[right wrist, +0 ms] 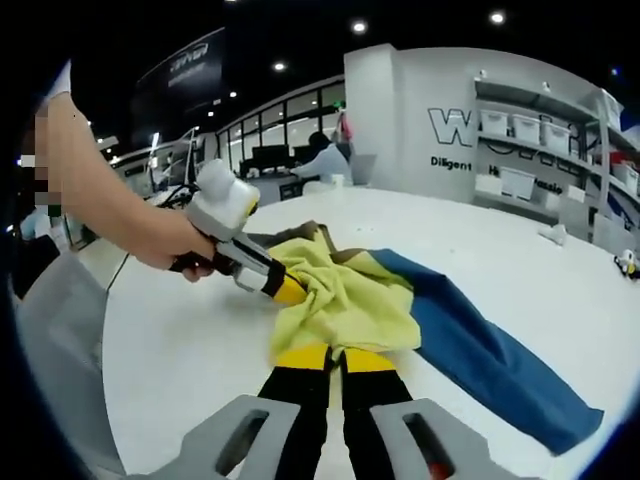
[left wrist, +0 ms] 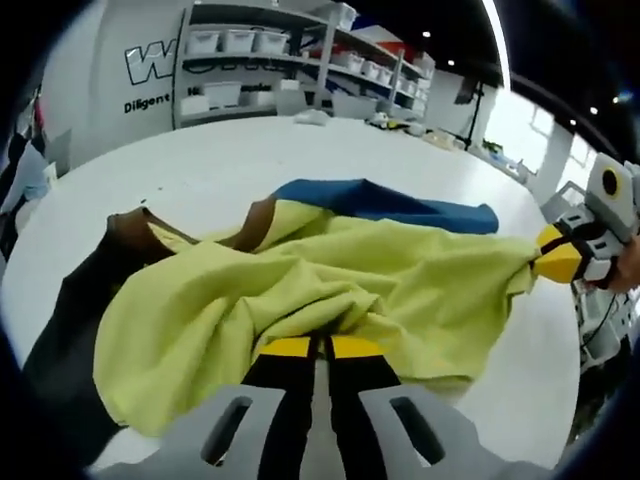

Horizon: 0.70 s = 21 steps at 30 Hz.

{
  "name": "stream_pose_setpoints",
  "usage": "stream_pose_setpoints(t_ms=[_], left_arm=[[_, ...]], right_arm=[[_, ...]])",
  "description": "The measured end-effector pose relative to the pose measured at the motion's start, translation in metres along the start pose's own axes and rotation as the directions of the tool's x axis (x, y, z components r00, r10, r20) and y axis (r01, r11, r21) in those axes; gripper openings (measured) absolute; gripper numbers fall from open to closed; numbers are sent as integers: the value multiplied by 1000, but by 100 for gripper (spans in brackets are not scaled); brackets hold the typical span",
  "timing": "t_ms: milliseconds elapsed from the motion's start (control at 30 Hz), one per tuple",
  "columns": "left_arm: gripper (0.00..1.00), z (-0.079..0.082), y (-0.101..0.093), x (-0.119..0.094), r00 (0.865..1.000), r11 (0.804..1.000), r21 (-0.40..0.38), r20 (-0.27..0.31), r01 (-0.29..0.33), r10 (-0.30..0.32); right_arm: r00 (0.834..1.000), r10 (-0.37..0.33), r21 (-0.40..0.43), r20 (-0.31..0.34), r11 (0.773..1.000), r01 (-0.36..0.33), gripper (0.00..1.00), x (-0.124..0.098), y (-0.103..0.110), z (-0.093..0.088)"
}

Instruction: Fold the garment on the visible template until the final outline fits inside the template.

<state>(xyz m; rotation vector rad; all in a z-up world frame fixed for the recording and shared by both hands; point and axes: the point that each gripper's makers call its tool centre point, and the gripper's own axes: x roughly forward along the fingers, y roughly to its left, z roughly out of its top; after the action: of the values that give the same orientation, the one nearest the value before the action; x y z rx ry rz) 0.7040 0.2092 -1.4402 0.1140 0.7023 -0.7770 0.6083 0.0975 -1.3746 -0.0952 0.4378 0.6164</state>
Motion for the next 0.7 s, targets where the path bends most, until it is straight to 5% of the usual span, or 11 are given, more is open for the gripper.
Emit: stream_pose_setpoints(t_ms=[433,700], left_arm=[[1,-10,-7,-61,998,1000,-17,-60,17,-18],[1,-51,-1,-114,991,999,-16,-127,-48,46]], right_arm=[[1000,-15,11,1,1000,15,0,-7,-6,0],[1000,8,20,-25,1000,-7,0,-16,4,-11]])
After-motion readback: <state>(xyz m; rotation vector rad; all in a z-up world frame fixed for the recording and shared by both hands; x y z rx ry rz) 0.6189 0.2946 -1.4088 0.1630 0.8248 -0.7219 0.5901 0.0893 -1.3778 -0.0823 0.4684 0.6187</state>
